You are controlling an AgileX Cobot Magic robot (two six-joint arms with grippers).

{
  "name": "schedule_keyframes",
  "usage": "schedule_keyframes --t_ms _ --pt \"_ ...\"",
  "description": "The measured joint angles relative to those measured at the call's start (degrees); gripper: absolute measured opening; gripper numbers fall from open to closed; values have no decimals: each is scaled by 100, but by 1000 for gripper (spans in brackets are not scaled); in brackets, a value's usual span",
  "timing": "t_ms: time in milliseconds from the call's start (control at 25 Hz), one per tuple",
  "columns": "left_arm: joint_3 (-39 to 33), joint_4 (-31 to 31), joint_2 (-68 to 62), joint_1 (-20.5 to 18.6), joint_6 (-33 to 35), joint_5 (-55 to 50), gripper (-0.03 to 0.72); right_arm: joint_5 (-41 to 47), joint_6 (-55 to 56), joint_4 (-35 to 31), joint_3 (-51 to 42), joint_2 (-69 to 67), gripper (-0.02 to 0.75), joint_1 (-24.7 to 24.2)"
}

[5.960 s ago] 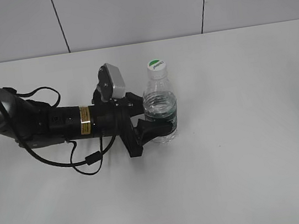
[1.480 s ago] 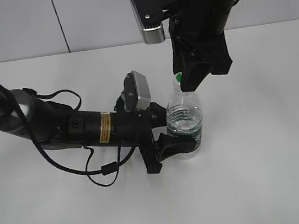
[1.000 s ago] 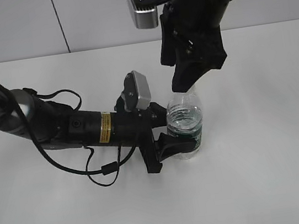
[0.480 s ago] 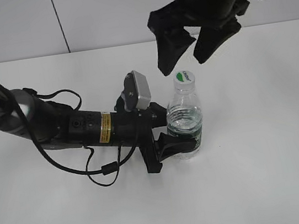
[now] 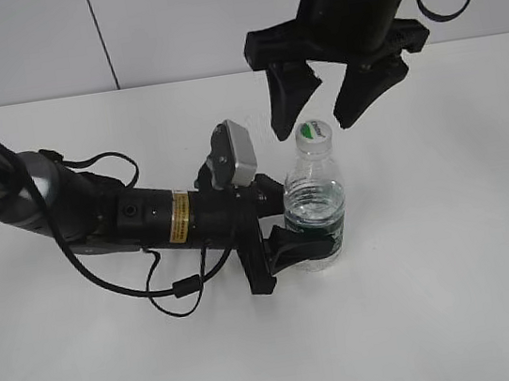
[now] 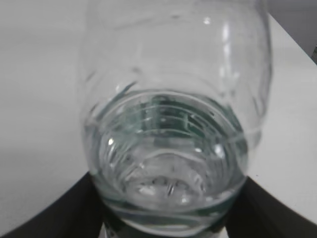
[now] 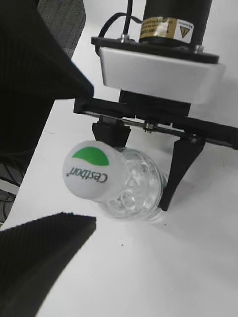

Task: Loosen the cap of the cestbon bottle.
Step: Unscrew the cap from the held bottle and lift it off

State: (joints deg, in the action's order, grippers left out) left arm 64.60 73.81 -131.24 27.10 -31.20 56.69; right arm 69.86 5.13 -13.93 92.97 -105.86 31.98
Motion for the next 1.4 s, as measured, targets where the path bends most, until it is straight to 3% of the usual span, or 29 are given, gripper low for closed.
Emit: schedule_keyframes --t_ms 480,560,680,880,1080,1400 --pt "0 -6 0 0 0 0 415 6 55 0 0 -212 493 0" --pt "0 -6 0 0 0 0 415 6 55 0 0 -212 445 0" --pt "0 -6 0 0 0 0 415 12 55 63 0 -212 307 0" --pt "0 -6 0 0 -5 0 415 12 -235 89 0 -212 293 0" --pt "0 -6 0 0 -5 0 415 12 -1779 106 0 -212 293 0" --pt "0 -6 0 0 -5 -11 415 12 -5435 321 5 -212 293 5"
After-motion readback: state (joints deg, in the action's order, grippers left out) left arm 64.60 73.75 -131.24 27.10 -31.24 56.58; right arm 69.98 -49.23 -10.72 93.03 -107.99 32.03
